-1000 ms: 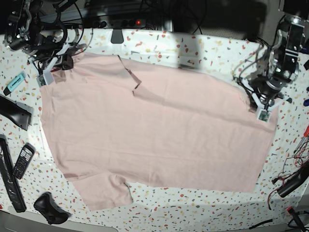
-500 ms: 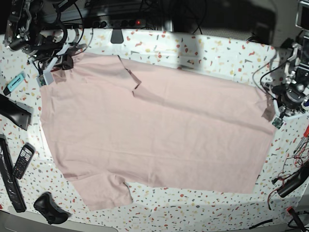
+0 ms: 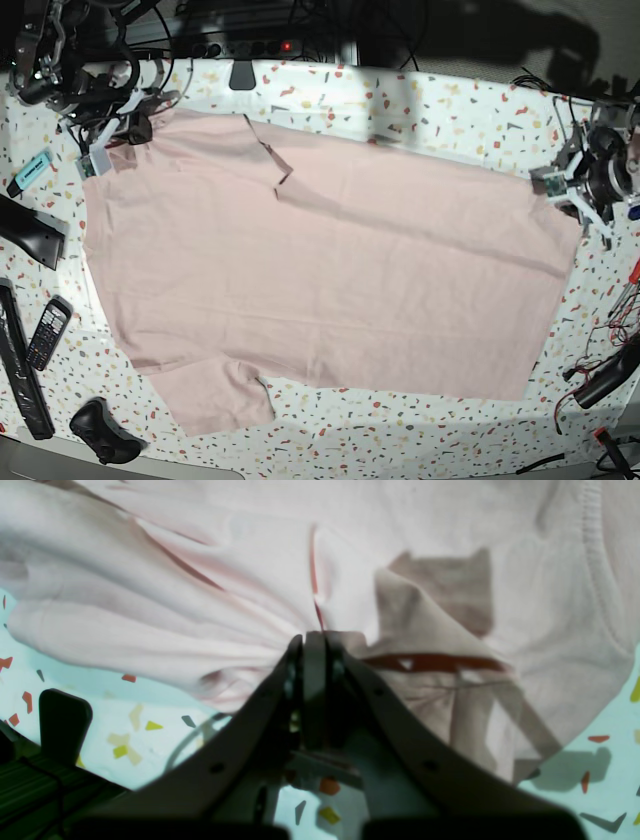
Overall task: Fold the T-shirt properly
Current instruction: 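Pinch the hem corner with the left gripper while the right gripper holds the shoulder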
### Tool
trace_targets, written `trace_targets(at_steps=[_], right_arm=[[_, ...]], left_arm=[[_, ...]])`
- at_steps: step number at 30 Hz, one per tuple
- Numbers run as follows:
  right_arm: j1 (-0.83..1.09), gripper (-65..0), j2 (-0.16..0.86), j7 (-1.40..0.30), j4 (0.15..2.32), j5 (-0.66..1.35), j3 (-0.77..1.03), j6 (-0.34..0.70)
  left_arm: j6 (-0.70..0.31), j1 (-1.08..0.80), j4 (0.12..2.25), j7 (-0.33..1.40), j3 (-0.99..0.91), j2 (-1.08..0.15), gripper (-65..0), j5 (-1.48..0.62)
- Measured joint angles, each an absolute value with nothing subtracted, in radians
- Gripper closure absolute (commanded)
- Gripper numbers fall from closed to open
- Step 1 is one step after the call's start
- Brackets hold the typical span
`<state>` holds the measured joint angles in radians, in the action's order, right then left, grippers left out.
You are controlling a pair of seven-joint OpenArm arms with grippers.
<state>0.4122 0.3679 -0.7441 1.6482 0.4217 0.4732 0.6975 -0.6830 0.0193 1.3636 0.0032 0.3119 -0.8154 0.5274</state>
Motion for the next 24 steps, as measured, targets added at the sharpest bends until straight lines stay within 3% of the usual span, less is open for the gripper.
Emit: trace_targets(at_steps=[8,9,11,12,16,23,24], right_arm=[[0.412,0.0,0.368,-0.764,1.648,0.422,0.473,0.698],[0.412,0.0,0.368,-0.764,1.648,0.422,0.473,0.698],[0.412,0.0,0.368,-0.764,1.648,0.422,0.473,0.698],[0.412,0.0,0.368,-0.764,1.648,0.422,0.473,0.698],[0.412,0.0,0.368,-0.767,1.648,0.422,0.473,0.698],[0.412,0.0,0.368,-0.767,1.648,0.422,0.473,0.698],[0.412,0.0,0.368,-0.768,1.648,0.422,0.473,0.698]], left_arm=[[-0.661,0.027,1.362,0.002,0.415,-0.819,-17.8,0.616],[-0.661,0.028,1.356,0.002,0.415,-0.819,-14.5,0.616],[-0.658,0.028,1.338,0.004,0.415,-0.818,-1.8,0.614],[-0.657,0.028,1.327,0.000,0.415,-0.818,0.0,0.614],[-0.642,0.031,1.294,0.004,0.415,-0.821,0.0,0.585],[-0.642,0.030,1.328,0.160,0.416,-0.847,0.0,0.340],[-0.656,0.025,1.339,0.162,0.419,-0.867,-5.1,0.318]])
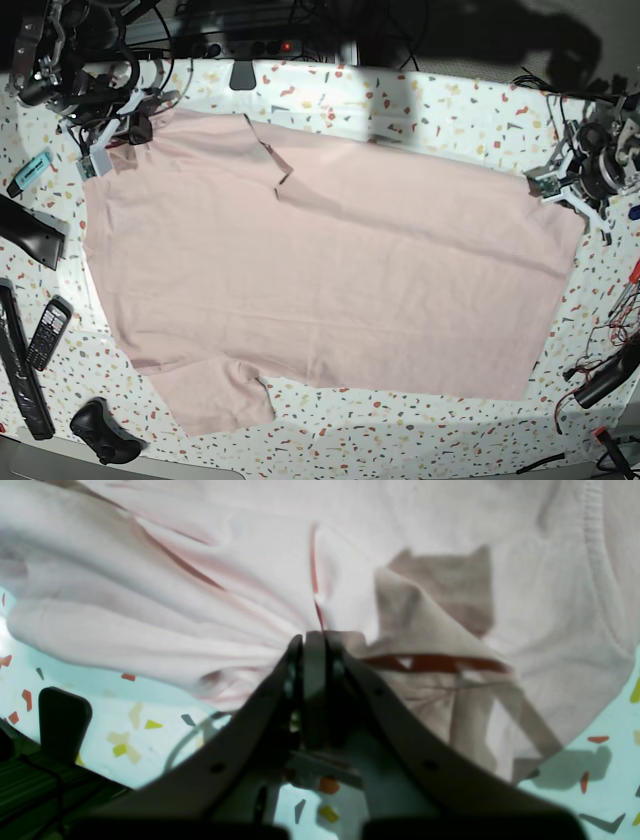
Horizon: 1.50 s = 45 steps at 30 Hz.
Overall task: Fold the T-shirt properly
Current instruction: 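Pinch the hem corner with the left gripper while the right gripper holds the shoulder, then move the right gripper to the shirt's shoulder corner and pinch it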
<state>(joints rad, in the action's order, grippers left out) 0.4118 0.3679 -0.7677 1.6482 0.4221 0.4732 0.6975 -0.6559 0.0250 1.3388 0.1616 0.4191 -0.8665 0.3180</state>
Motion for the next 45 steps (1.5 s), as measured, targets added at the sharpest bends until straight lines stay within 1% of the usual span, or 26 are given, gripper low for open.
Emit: trace_targets(at_steps=[2,4,12,16,18,21,25,28,29,30,32,33,38,42,45], right_arm=[[0.412,0.0,0.368,-0.767,1.648,0.422,0.473,0.698],[0.412,0.0,0.368,-0.767,1.648,0.422,0.473,0.698],[0.412,0.0,0.368,-0.767,1.648,0.422,0.473,0.698],[0.412,0.0,0.368,-0.768,1.648,0.422,0.473,0.698],[0.412,0.0,0.368,-0.768,1.648,0.422,0.473,0.698],[0.412,0.0,0.368,-0.770,1.648,0.422,0.473,0.698],[0.410,0.0,0.368,-0.775,1.648,0.426,0.473,0.698],[0.410,0.0,0.368,-0.778,1.648,0.426,0.473,0.698],[0.410,0.0,0.368,-0.778,1.648,0.426,0.473,0.698],[0.410,0.0,0.368,-0.778,1.648,0.428,0.473,0.698],[0.410,0.0,0.368,-0.778,1.648,0.430,0.473,0.698],[0.410,0.0,0.368,-0.779,1.648,0.429,0.473,0.698],[0.410,0.0,0.368,-0.785,1.648,0.429,0.473,0.698],[0.410,0.0,0.368,-0.789,1.648,0.429,0.476,0.698],[0.412,0.0,0.367,-0.797,1.653,0.429,0.496,0.698]], left_arm=[[-0.662,0.015,1.371,0.170,0.421,-0.904,-12.9,0.290],[-0.666,0.020,1.397,0.187,0.421,-0.924,-15.1,0.273],[-0.672,0.017,1.411,0.191,0.421,-0.939,-15.1,0.276],[-0.672,0.017,1.411,0.183,0.421,-0.938,-15.1,0.341],[-0.657,0.017,1.406,0.167,0.421,-0.930,-15.1,0.368],[-0.582,0.017,1.375,0.156,0.421,-0.904,-15.1,0.374],[-0.583,0.028,1.315,0.085,0.413,-0.886,-15.1,0.456],[-0.582,0.028,1.280,0.062,0.412,-0.875,-15.0,0.461],[-0.582,0.028,1.276,0.062,0.412,-0.873,-13.8,0.461],[-0.582,0.028,1.273,0.062,0.412,-0.873,-10.6,0.461],[-0.589,0.028,1.271,0.062,0.412,-0.873,-0.9,0.461],[-0.595,0.027,1.271,0.060,0.412,-0.873,0.0,0.461],[-0.593,0.025,1.271,0.086,0.412,-0.873,0.0,0.449],[-0.567,-0.003,1.287,0.184,0.412,-0.871,0.0,0.347],[-0.547,-0.049,1.341,0.194,0.413,-0.889,0.0,0.314]])
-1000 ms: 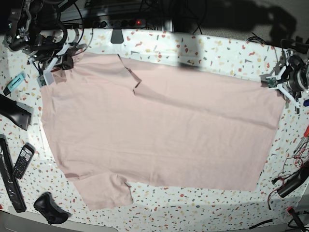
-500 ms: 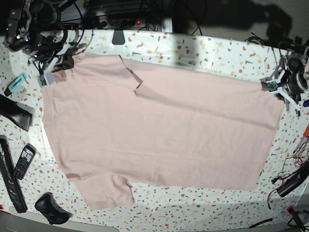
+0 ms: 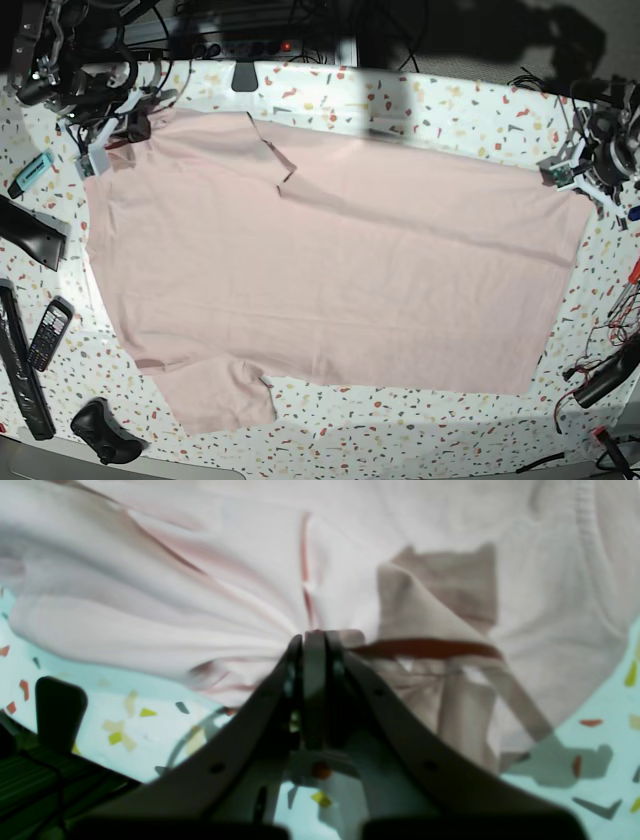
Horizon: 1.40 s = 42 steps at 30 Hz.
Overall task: Fold the T-shirt properly
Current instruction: 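Move the right gripper to the shirt's shoulder corner and pinch it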
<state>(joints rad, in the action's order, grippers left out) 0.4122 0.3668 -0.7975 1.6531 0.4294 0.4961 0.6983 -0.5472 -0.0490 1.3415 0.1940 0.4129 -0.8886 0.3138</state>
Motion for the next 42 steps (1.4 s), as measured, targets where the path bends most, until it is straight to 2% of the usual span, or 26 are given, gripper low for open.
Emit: trace_targets(at_steps=[8,15,19,26,33,36,40,42], right_arm=[[0.441,0.0,0.370,-0.851,1.654,0.476,0.632,0.693],[0.522,0.0,0.384,-0.873,1.654,0.542,0.680,0.694],[0.557,0.0,0.380,-0.897,1.655,0.689,0.712,0.693],[0.524,0.0,0.382,-0.913,1.788,0.810,0.720,0.693],[0.463,0.0,0.383,-0.976,1.869,0.762,0.720,0.693],[0.480,0.0,0.419,-0.977,1.904,0.754,0.717,0.693],[0.527,0.0,0.519,-0.965,1.924,0.750,0.713,0.693],[0.551,0.0,0.565,-0.887,1.925,0.751,0.712,0.693]], left_arm=[[-0.537,-0.152,1.471,0.288,0.415,-0.947,0.0,0.290],[-0.521,-0.228,1.503,0.296,0.413,-0.962,0.0,0.293],[-0.515,-0.263,1.528,0.300,0.408,-0.965,0.0,0.300],[-0.516,-0.268,1.538,0.315,0.408,-0.965,0.0,0.300],[-0.519,-0.268,1.538,0.315,0.408,-0.965,0.0,0.300],[-0.519,-0.268,1.540,0.324,0.408,-0.965,0.0,0.299],[-0.519,-0.268,1.540,0.342,0.408,-0.964,0.0,0.299],[-0.519,-0.268,1.540,0.342,0.408,-0.965,0.0,0.299]])
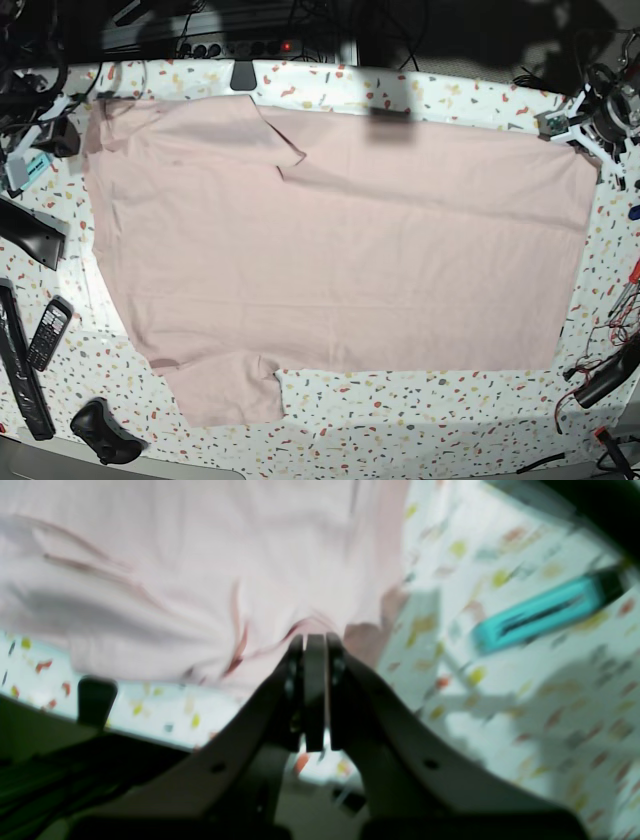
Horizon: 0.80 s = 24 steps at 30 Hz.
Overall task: Fold the T-shirt properly
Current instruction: 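Move the right gripper to the shirt's shoulder corner and pinch it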
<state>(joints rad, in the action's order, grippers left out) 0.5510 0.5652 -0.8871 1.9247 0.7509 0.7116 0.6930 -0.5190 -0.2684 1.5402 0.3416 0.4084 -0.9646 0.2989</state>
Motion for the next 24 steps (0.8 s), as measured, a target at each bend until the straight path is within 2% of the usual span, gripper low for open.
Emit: trace_targets(at_steps=[2,5,10,16,24], right_arm=[[0.581,0.0,0.618,-0.833,1.929,0.733,0.708,0.693],[0.622,0.0,0.659,-0.797,1.931,0.547,0.666,0.694],[0.677,0.0,0.678,-0.656,1.929,0.323,0.511,0.698],[0.671,0.0,0.681,-0.593,1.930,0.072,0.367,0.701],[0.671,0.0,0.681,-0.552,1.941,-0.021,0.355,0.701]], left_arm=[[-0.519,-0.268,1.540,0.341,0.408,-0.965,0.0,0.299],[-0.519,-0.268,1.540,0.342,0.408,-0.965,0.0,0.299],[-0.519,-0.268,1.540,0.342,0.408,-0.965,0.0,0.299],[-0.519,-0.268,1.540,0.341,0.408,-0.965,0.0,0.299],[-0.520,-0.268,1.540,0.341,0.408,-0.965,0.0,0.299]])
